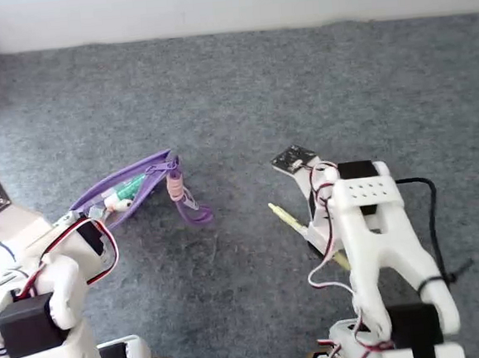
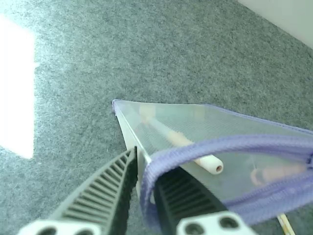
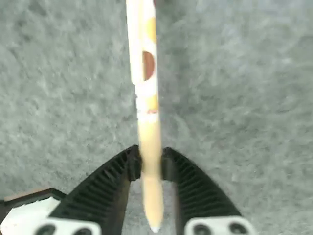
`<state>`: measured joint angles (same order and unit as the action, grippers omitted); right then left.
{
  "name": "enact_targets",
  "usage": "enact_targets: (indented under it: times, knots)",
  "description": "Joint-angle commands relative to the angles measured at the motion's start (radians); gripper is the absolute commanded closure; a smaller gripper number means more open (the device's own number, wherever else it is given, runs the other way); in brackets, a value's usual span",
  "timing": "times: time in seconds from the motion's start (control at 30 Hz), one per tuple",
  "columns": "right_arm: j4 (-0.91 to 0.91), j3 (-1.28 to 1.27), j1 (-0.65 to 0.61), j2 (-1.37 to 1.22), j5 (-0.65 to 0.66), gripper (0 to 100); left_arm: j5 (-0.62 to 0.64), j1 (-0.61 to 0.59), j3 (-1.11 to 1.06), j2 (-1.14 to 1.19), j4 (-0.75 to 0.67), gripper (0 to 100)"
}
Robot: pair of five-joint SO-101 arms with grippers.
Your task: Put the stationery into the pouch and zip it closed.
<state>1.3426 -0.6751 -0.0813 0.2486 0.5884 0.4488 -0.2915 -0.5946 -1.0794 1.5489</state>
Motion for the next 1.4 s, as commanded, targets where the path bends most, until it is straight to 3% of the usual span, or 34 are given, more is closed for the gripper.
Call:
enact_targets:
  times: [0.0,0.37,0.57,0.8,0.97,1.07,1.37]
  knots:
    - [-0.007,0.003,0.010,0.091,0.015,76.5,0.011,0.002,0.001,0.003,-0.023,99]
    - [-0.242,0.005,-0.206,0.053,-0.133,72.8,0.011,0.002,0.001,0.003,-0.023,99]
    - [-0.377,0.034,-0.226,-0.140,-0.173,72.8,0.011,-0.002,0.001,0.003,-0.023,99]
    - [-0.374,0.212,-0.220,-0.401,-0.253,74.6,0.011,-0.003,0.001,0.003,-0.021,99]
    - [-0.374,0.255,-0.226,-0.470,-0.247,99.1,0.011,-0.005,0.001,0.003,-0.018,99]
    - [-0.338,0.255,-0.223,-0.438,-0.247,95.2,0.011,-0.005,0.001,0.003,-0.017,99]
    - [-0.119,0.255,-0.220,-0.159,-0.252,99.1,0.011,-0.003,0.001,0.003,-0.018,99]
